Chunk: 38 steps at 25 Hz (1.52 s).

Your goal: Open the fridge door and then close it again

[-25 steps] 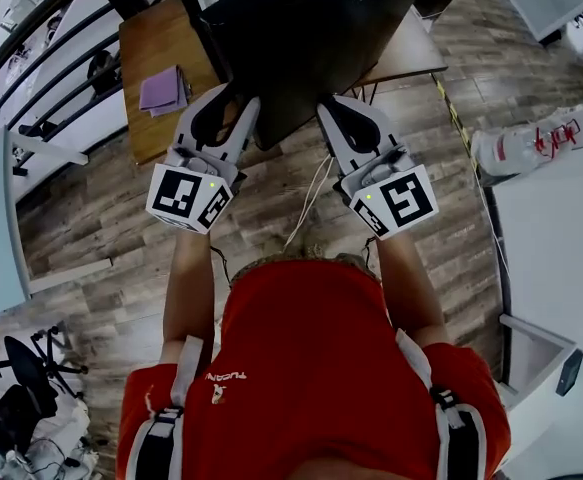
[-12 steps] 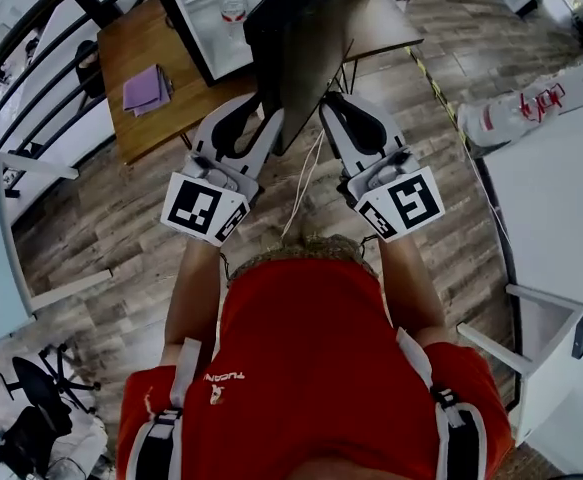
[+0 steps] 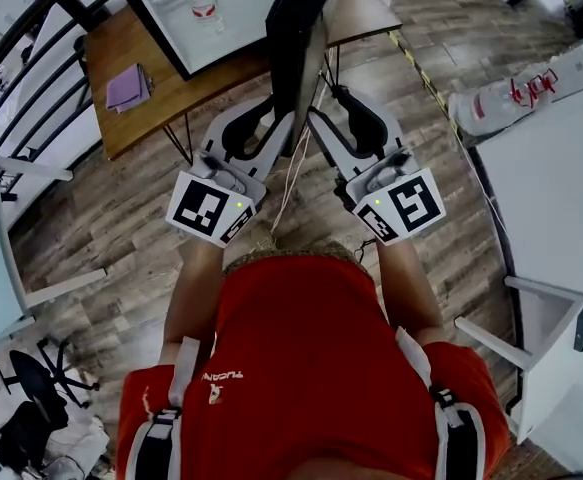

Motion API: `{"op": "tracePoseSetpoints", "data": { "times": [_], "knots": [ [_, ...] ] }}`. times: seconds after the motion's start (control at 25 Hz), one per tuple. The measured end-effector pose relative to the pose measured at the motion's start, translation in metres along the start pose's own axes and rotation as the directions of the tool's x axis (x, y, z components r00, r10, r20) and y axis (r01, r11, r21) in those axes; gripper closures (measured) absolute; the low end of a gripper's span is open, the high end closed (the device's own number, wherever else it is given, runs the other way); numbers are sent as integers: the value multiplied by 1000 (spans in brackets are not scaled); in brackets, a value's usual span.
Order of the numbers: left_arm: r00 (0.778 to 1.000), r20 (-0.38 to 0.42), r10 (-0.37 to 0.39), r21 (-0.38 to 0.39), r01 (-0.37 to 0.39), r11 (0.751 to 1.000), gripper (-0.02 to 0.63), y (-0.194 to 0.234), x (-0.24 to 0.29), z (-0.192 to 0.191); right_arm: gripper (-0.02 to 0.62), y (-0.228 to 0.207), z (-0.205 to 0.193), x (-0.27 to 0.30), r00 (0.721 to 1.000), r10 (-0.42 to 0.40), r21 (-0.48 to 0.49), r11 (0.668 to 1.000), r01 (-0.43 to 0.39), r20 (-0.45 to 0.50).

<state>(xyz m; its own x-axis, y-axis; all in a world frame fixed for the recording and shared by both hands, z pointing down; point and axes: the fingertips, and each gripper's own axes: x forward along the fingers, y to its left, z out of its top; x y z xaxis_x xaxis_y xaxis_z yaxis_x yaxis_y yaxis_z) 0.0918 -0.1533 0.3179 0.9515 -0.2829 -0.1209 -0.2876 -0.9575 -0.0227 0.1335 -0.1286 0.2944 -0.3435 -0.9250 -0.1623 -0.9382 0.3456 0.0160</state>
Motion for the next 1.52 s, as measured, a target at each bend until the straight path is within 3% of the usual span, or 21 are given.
{"op": "tracePoseSetpoints", "data": {
  "times": [0.36,0.76,1.0,1.28,1.52],
  "knots": [
    [999,-6,32,9,-32,999,543,-65,44,-6,347,-27,22,-38,999,33,22,999,-33,5],
    [997,-19,79,37,-78,996,552,-108,80,-8,344,-74,22,-67,999,-23,-9,1000,22,-35],
    [989,-32,147,28,-147,989,589,-109,60,-14,350,-101,25,-89,1000,16,10,1000,-16,-10],
    [961,-42,275,-11,-275,961,597,-94,6,-17,396,-143,27,-123,999,40,50,998,-41,25],
    [937,-40,346,-10,-347,938,597,-68,-39,-9,396,-168,26,-138,999,21,80,997,-25,48]
  ]
}}
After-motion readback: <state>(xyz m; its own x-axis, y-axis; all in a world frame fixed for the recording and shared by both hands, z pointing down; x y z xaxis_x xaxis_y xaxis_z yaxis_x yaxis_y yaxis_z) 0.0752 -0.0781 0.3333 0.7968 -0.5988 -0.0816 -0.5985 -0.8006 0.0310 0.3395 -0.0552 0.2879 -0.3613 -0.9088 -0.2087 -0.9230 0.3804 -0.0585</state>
